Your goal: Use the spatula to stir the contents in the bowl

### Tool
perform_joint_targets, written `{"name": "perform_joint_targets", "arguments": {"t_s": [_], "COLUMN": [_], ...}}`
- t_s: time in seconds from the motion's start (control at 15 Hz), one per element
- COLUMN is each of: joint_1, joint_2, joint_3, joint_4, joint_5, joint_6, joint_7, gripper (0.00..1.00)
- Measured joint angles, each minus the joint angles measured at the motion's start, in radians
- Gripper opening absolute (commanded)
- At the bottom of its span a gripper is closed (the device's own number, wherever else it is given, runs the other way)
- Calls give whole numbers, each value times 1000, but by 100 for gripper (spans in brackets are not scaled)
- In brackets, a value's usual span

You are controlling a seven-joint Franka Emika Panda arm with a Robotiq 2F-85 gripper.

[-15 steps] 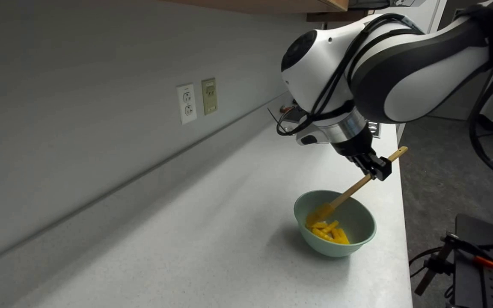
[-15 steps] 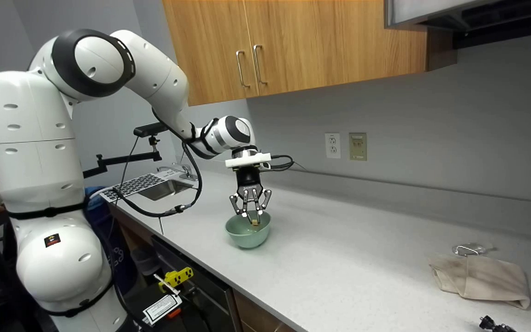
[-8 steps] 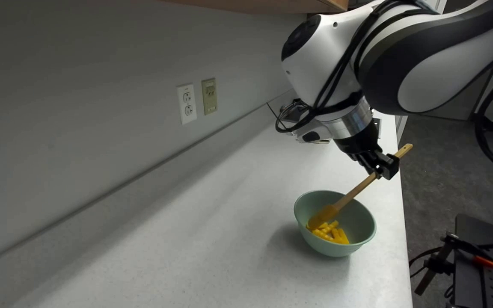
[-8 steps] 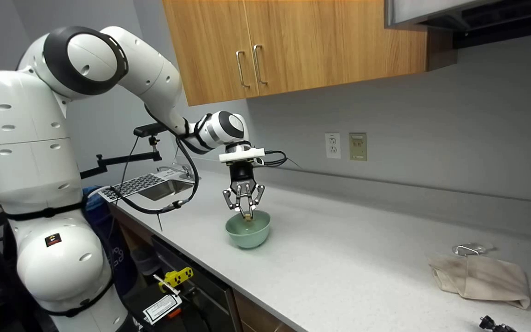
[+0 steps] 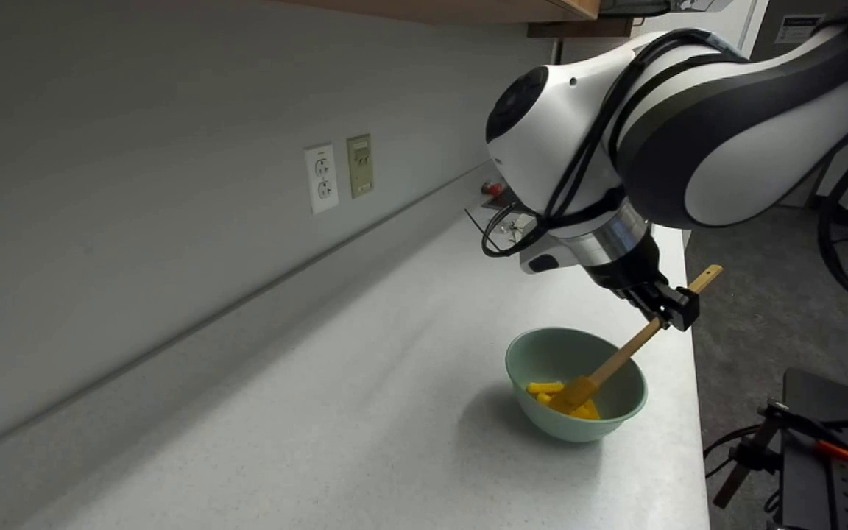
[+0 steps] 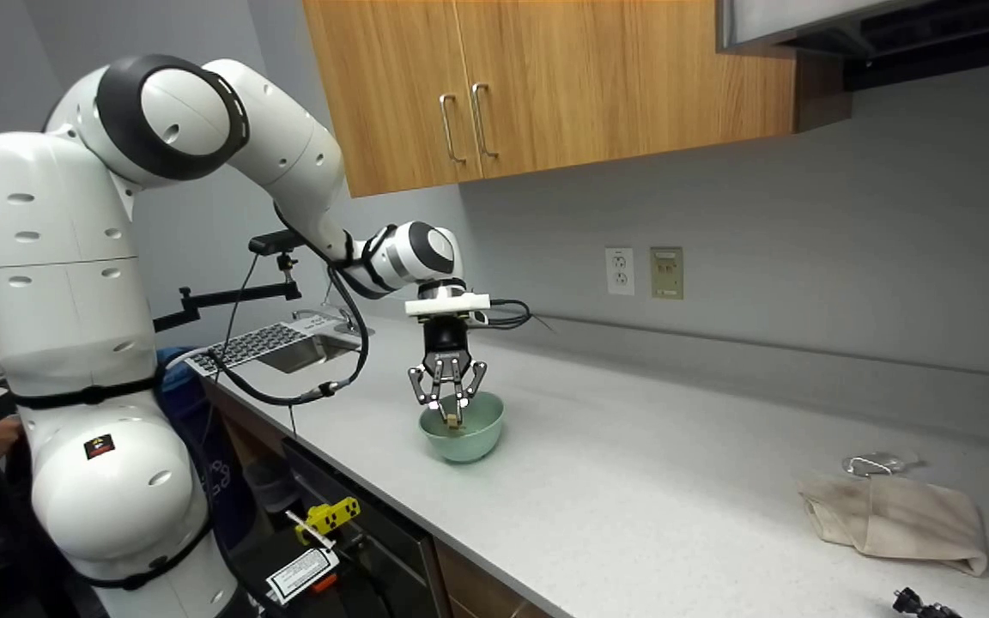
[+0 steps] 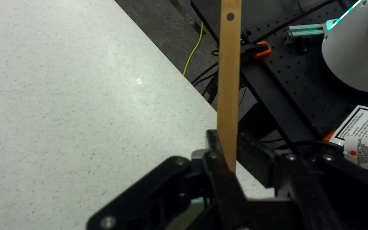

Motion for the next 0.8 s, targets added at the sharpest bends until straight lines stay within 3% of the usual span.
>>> {"name": "perform_joint_targets", "arguments": {"t_s": [0.8], "joint_1": [0], "joint_2": [70], "joint_3": [2], "joint_4": [40], "joint_5": [25], "joint_6": [2], "joint_7": [14], "gripper": [6]}}
